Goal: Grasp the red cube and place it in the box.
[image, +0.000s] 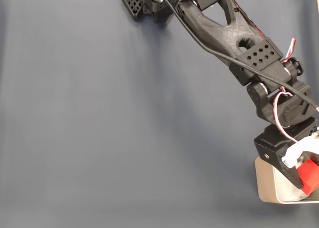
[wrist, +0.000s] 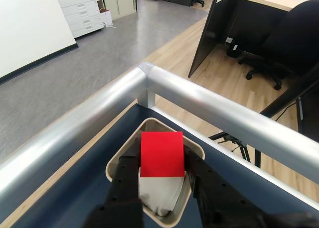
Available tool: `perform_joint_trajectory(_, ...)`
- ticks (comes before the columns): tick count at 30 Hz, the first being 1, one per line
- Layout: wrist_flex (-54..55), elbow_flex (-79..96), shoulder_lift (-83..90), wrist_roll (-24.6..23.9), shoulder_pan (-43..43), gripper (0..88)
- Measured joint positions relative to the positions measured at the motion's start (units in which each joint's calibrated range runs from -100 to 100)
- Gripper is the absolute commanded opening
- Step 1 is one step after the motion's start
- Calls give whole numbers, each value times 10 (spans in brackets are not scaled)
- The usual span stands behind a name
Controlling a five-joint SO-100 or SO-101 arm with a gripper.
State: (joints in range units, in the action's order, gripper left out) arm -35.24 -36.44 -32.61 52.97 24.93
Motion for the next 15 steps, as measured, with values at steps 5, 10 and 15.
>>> perform_joint_trajectory(5, 0, 0, -3, 0, 0, 46)
perform_joint_trajectory(10, 0, 0, -3, 0, 0, 46)
perform_joint_trajectory(15, 0, 0, -3, 0, 0, 58)
